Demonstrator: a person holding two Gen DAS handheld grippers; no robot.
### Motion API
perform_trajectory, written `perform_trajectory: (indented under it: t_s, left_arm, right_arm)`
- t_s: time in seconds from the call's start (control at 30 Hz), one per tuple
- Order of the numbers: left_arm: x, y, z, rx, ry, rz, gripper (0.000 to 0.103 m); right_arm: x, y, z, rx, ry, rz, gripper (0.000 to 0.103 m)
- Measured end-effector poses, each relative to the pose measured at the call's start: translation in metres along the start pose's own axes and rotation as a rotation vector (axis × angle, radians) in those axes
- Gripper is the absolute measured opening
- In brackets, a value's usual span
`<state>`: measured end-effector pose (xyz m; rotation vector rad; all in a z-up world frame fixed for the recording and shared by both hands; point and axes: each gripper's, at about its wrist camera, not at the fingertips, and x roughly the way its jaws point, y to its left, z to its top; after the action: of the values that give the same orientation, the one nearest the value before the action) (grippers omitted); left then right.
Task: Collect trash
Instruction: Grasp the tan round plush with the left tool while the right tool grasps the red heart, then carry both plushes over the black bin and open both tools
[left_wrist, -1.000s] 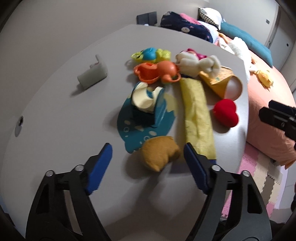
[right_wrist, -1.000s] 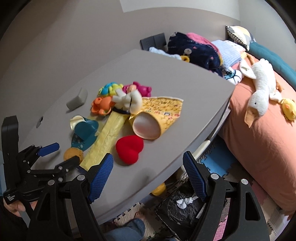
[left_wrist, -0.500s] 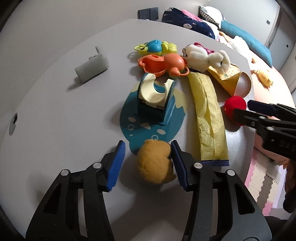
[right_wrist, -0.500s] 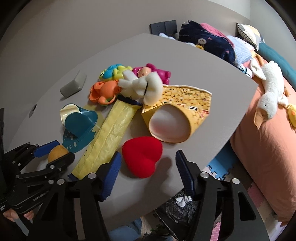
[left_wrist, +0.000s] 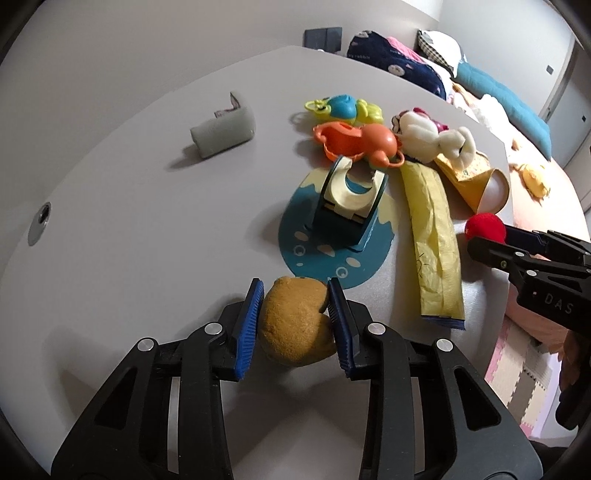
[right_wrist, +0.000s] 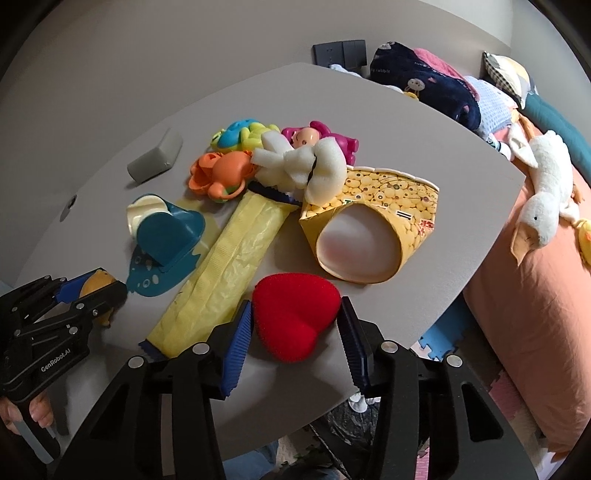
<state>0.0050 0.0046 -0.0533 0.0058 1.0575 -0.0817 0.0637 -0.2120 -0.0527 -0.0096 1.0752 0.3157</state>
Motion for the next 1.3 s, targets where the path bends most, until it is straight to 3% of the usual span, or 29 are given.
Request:
perform_trajectory:
  t_s: [0.5,1.3]
  left_arm:
    - [-0.029,-0.048,0.006,0.068,-0.038,-0.048,0.035]
    - [-0.045,-0.154,0.006,0.246,-0.062,-0.146,0.035]
  right_arm:
    - [-0.052,-0.013,-0.015,0.024,-0.069,0.019,0.048]
    - [-0.135,-0.087,-0.061,0.157,-0.184,-0.047,0.048]
